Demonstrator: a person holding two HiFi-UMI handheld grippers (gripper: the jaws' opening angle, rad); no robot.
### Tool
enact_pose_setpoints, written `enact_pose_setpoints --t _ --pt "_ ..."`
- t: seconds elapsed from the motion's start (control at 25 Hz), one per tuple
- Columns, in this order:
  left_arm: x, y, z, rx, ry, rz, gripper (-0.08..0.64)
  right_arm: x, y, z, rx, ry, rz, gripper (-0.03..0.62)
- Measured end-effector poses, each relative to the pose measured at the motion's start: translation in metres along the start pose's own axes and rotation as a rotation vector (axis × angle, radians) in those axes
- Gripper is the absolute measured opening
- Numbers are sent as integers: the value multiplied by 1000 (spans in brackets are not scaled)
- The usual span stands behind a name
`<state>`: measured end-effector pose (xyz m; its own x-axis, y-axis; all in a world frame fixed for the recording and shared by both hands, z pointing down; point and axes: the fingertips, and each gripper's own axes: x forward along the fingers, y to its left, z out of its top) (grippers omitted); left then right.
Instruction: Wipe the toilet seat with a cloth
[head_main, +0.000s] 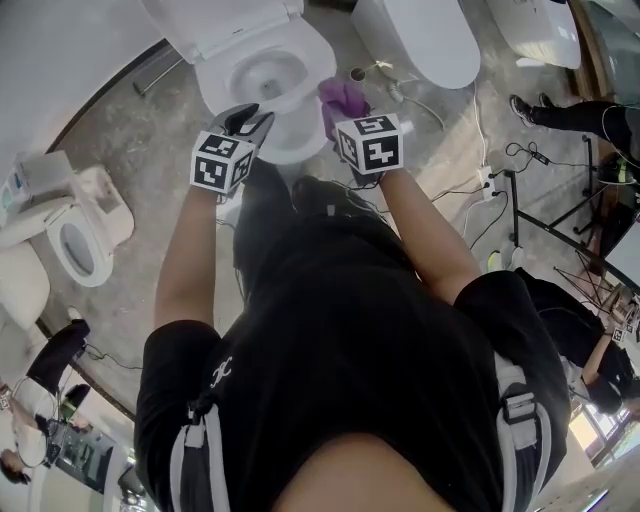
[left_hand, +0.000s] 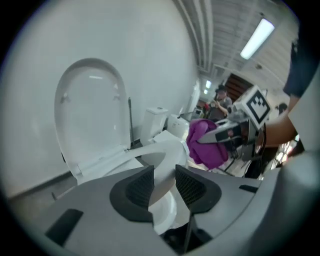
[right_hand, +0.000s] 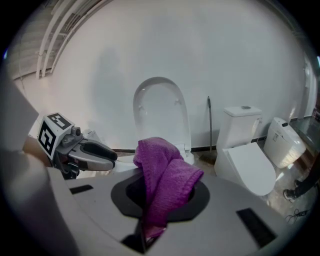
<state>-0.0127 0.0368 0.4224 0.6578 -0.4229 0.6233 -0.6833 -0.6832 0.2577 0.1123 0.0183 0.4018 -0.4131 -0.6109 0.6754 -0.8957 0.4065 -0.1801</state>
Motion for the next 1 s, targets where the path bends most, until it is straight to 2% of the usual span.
enact_pose_setpoints --t 0.08,0.12,0.2,0.36,0.52,0.6,0.64,0.68,0.76,0.8,0.88,1.0 --pt "2 0 -7 -141 -32 -42 138 6 0 -6 0 12 10 49" --pt "4 0 -12 -178 -38 -56 137 10 0 -10 0 18 14 49" --pt "11 -4 -24 -200 -23 -72 133 20 -4 -16 4 30 18 49" --pt "31 -19 -62 -206 63 -76 129 34 -10 -30 17 56 25 49" --pt "55 -30 -110 -222 162 -35 127 52 -16 -59 30 99 41 49" --pt "69 -31 -134 -259 192 2 124 62 -20 -81 31 132 52 49" --pt "77 -28 -146 -305 196 29 103 68 -21 -94 22 151 59 48" --pt "84 -25 -158 -366 197 54 24 73 -22 -107 7 169 69 49" --pt "99 -22 -183 -490 197 76 9 84 -21 -135 -34 205 96 49" --pt "106 -22 -195 -527 202 80 9 89 -20 -148 -52 223 109 48" --pt "120 -22 -217 -538 230 99 9 101 -17 -170 -72 250 130 49" --pt "141 -16 -243 -502 291 146 9 123 -17 -191 -78 265 135 49"
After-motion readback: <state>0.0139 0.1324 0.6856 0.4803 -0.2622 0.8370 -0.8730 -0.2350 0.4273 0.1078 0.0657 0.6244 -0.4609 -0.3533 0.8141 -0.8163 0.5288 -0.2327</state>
